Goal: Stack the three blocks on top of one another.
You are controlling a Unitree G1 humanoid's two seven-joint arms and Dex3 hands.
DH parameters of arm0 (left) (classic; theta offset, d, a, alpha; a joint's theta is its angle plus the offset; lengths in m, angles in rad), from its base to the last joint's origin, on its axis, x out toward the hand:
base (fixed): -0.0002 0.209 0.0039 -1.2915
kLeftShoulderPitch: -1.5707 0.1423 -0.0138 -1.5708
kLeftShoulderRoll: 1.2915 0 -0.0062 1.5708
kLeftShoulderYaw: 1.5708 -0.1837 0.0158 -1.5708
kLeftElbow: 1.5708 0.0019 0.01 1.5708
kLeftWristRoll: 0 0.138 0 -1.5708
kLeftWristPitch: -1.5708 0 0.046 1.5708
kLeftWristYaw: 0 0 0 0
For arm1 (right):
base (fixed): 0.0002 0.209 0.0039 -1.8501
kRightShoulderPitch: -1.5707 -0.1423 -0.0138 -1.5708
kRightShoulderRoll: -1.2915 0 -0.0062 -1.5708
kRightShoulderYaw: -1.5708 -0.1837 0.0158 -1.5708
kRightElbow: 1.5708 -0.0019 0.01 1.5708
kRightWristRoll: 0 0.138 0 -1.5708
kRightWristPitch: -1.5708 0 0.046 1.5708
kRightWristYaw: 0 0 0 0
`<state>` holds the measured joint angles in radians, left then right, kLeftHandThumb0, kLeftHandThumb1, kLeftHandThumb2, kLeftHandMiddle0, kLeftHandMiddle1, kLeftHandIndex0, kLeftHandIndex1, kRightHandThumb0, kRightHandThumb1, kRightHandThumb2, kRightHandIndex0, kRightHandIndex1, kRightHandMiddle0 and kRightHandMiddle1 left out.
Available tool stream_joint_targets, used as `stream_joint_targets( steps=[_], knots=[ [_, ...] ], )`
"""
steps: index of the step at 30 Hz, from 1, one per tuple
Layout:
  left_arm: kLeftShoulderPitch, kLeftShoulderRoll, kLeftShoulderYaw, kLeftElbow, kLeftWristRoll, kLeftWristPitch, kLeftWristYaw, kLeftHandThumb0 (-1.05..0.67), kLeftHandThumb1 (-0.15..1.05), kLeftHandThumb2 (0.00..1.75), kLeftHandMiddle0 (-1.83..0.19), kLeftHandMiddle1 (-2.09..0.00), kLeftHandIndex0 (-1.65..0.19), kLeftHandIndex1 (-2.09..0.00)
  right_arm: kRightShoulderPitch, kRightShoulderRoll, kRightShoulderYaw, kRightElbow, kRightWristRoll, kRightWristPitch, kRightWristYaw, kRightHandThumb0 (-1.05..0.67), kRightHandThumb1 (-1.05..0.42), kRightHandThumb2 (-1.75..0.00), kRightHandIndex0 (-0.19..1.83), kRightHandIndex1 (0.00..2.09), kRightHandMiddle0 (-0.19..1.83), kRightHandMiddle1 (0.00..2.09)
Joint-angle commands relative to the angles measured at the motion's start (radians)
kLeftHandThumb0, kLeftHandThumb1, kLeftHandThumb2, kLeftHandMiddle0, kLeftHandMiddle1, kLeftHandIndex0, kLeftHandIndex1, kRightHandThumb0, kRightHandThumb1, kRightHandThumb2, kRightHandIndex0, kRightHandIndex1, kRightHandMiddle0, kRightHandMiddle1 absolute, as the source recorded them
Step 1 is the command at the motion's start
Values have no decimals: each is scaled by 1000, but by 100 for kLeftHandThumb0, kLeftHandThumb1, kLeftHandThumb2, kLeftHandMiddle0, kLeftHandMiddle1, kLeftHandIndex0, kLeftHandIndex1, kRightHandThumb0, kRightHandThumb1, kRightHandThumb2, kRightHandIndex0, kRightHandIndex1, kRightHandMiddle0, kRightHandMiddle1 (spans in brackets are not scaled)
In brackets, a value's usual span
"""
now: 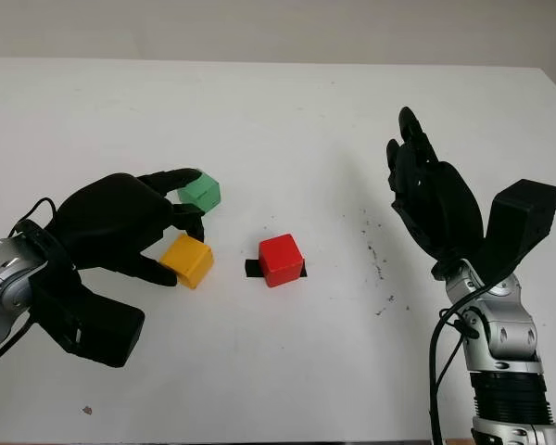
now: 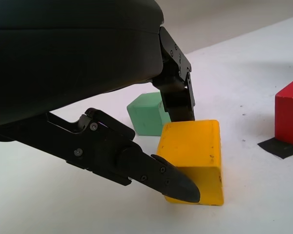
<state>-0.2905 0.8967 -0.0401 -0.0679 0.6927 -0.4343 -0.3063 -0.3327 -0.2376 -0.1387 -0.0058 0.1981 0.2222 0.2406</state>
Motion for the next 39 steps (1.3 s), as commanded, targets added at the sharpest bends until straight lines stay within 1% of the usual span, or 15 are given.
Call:
stream_joint_targets(
  steps=[1, 5, 9, 11, 15, 17, 20, 22, 23, 25, 28, 30, 33, 36, 39],
  knots=[
    [-4, -6, 10, 7, 4, -18, 44, -47, 96, 5, -21, -6, -38, -137, -15, -4, -4, -1, 0, -8, -2, -70, -105, -77, -19, 0, -19, 0],
    [-45, -7, 12, 16, 17, -31, 98, -48, 98, 6, -20, -6, -31, -147, -14, -6, -3, 0, -4, -11, -1, -69, -105, -77, -19, 0, -19, 0],
    [-126, -7, 9, 5, -15, -18, 70, -51, 100, 6, -22, -6, -29, -150, -13, -3, -4, 3, 4, -19, 9, -70, -105, -77, -19, 0, -19, 0],
    [-161, -6, 4, 4, -21, -18, 60, -51, 101, 6, -23, -7, -26, -157, -11, -4, -2, 5, 5, -16, 14, -72, -105, -76, -19, 0, -19, 0],
    [-254, -12, -10, -17, -93, 43, -64, -49, 103, 6, -21, -5, -22, -158, -1, 2, -2, -1, 13, 11, 13, -71, -105, -73, -19, 0, -19, 0],
    [-312, -39, -18, -16, -163, 90, -133, -47, 102, 5, -26, -7, -31, -147, 3, 4, 1, 5, 18, 14, 20, -73, -105, -70, -19, 0, -19, 0],
    [-363, -79, -20, -9, -267, 158, -210, -45, 100, 5, -29, -7, -38, -138, 8, 6, 11, 9, 16, 10, 30, -75, -105, -70, -19, 0, -19, 0],
    [-378, -114, -11, -10, -351, 224, -256, -45, 100, 5, -29, -7, -38, -135, 13, 15, 16, 12, 19, 2, 34, -74, -105, -70, -19, 0, -19, 0],
    [-377, -147, -2, -21, -413, 280, -276, -43, 101, 5, -29, -7, -37, -137, 18, 19, 22, 13, 15, -7, 37, -74, -105, -71, -19, 0, -19, 0],
    [-367, -210, 9, -71, -515, 435, -302, -43, 102, 6, -28, -6, -33, -145, 27, 22, 29, 15, 13, -19, 45, -75, -105, -73, -19, 0, -19, 0],
    [-363, -266, -3, -145, -574, 634, -311, -46, 104, 6, -27, -5, -27, -163, 34, 25, 30, 10, 10, -15, 42, -75, -105, -73, -19, 0, -19, 0],
    [-371, -290, -24, -197, -585, 759, -318, -45, 104, 5, -25, -4, -23, -176, 36, 22, 30, 6, 7, -11, 42, -74, -105, -72, -19, 0, -19, 0],
    [-379, -302, -65, -264, -547, 882, -304, -42, 104, 5, -25, -5, -17, -180, 33, 22, 27, 12, 9, -16, 48, -75, -105, -71, -19, 0, -19, 0],
    [-381, -317, -113, -311, -480, 964, -275, -40, 104, 6, -28, -6, -16, -180, 30, 25, 25, 20, 12, -21, 51, -77, -105, -68, -19, 0, -19, 0],
    [-374, -344, -138, -336, -461, 1015, -262, -37, 105, 7, -25, -5, -14, -183, 26, 27, 31, 18, 5, -18, 47, -79, -105, -68, -19, 0, -19, 0]
  ],
)
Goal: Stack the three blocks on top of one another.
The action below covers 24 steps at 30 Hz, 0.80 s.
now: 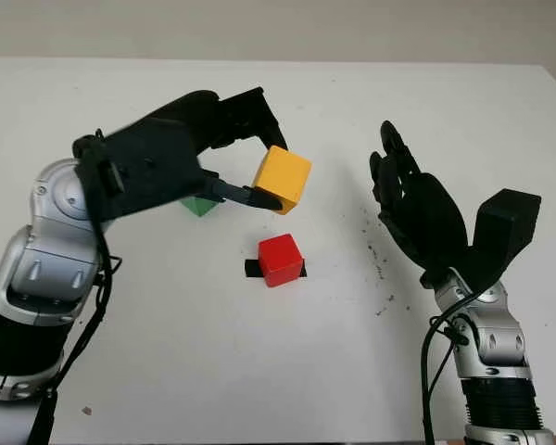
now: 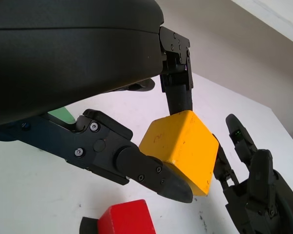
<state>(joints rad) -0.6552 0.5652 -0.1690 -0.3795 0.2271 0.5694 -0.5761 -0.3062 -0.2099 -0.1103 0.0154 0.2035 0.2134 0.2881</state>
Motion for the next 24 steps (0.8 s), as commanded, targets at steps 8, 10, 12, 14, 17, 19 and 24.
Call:
stream_joint_targets(
  steps=[8, 10, 12, 14, 17, 19, 24],
  knots=[
    [28, -69, -60, -77, 56, 118, 62, -35, 105, 9, -23, -4, -14, -201, 2, -6, 4, -9, -6, -9, 1, -77, -105, -69, -19, 0, -19, 0],
    [41, -77, -80, -94, 84, 131, 81, -34, 105, 9, -24, -5, -14, -206, 3, -7, 4, -10, -6, -11, 4, -77, -105, -69, -19, 0, -19, 0],
    [53, -82, -94, -110, 103, 144, 86, -34, 105, 11, -23, -5, -12, -208, 1, -6, 4, -7, -3, -15, 8, -76, -105, -69, -19, 0, -19, 0],
    [61, -77, -101, -120, 113, 152, 80, -34, 105, 13, -23, -5, -10, -209, -2, -4, 5, -2, -3, -20, 10, -77, -105, -68, -19, 0, -19, 0],
    [77, -72, -92, -122, 111, 152, 72, -34, 105, 13, -24, -5, -8, -209, -4, -3, 10, 1, -11, -27, 9, -78, -105, -68, -19, 0, -19, 0],
    [86, -70, -88, -122, 111, 156, 69, -34, 105, 13, -23, -4, -6, -206, -4, -6, 13, 0, -16, -26, 8, -78, -105, -69, -19, 0, -19, 0],
    [140, -67, -65, -128, 89, 188, 61, -36, 105, 12, -22, -4, -10, -207, -3, -13, 10, -5, -17, -18, 12, -77, -105, -69, -19, 0, -19, 0]
  ],
)
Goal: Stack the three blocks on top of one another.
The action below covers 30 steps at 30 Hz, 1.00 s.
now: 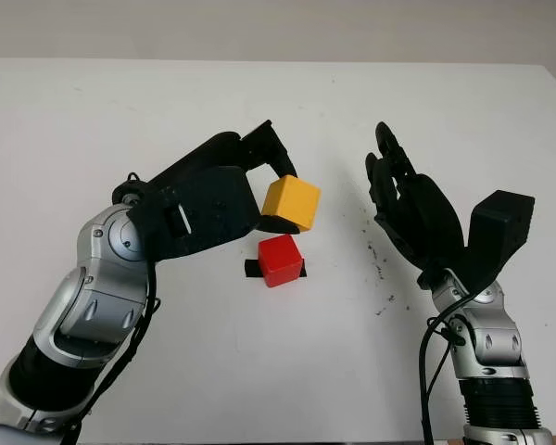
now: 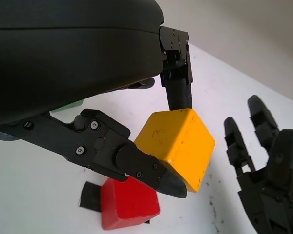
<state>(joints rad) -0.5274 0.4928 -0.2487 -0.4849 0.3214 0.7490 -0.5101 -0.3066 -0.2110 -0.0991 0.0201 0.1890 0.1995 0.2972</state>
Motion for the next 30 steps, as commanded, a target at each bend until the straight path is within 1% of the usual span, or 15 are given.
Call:
stream_joint_targets(
  steps=[1, 4, 9, 15, 18, 24, 30],
  knots=[
    [19, 12, 11, -23, -3, 12, -8, -36, 105, 12, -22, -4, -10, -206, -3, -13, -2, -9, -1, -3, 4, -77, -105, -69, -19, 0, -19, 0],
    [36, 20, 8, -29, -2, 18, -11, -36, 105, 13, -23, -5, -12, -202, -3, -16, -3, -13, -2, 6, 2, -76, -105, -68, -19, 0, -19, 0],
    [59, 16, 10, -44, -2, 35, -2, -36, 105, 13, -25, -6, -14, -201, -2, -18, -2, -16, -1, 8, 2, -75, -105, -68, -19, 0, -19, 0],
    [64, -2, 16, -44, -26, 75, -1, -35, 105, 13, -23, -5, -14, -197, -4, -19, -1, -12, -2, 3, 5, -76, -105, -68, -19, 0, -19, 0],
    [67, -5, 9, -28, -30, 64, 8, -37, 105, 12, -24, -6, -20, -194, -3, -21, -2, -17, 1, 8, 9, -76, -105, -68, -19, 0, -19, 0],
    [58, -22, 3, -7, -39, 66, 22, -41, 105, 12, -25, -6, -26, -193, -2, -24, -4, -18, -1, 8, 12, -76, -105, -68, -19, 0, -19, 0],
    [61, -35, -3, 14, -40, 38, 37, -43, 105, 10, -25, -6, -26, -196, 0, -23, -4, -25, -1, 9, 7, -75, -105, -68, -19, 0, -19, 0]
  ],
)
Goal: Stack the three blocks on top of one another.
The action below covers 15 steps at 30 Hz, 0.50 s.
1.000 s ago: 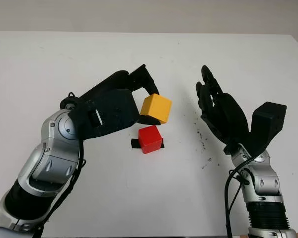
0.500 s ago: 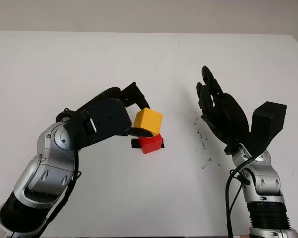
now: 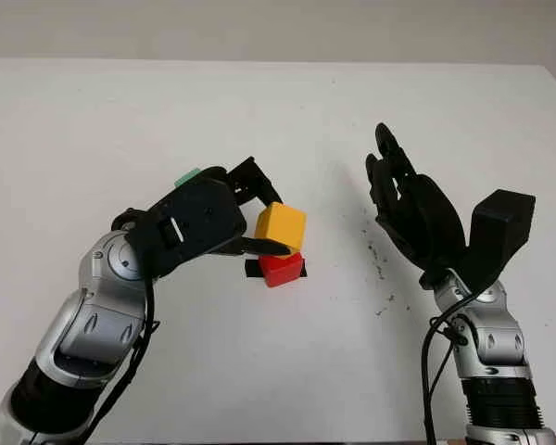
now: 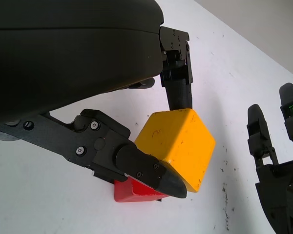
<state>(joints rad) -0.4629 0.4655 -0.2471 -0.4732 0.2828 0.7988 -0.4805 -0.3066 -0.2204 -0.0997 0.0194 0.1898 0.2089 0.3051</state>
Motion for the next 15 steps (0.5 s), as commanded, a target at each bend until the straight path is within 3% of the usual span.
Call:
stream_joint_targets(
  steps=[1, 15],
  knots=[
    [-3, -9, -6, 3, -2, -14, 8, -43, 105, 10, -25, -6, -25, -197, 0, -13, -4, -25, -2, -1, -2, -75, -105, -68, -19, 0, -19, 0],
    [-15, 20, -37, 0, 7, -23, -14, -43, 105, 9, -22, -5, -22, -203, -4, -21, -17, -26, 17, 1, 16, -71, -105, -68, -19, 0, -19, 0]
  ],
)
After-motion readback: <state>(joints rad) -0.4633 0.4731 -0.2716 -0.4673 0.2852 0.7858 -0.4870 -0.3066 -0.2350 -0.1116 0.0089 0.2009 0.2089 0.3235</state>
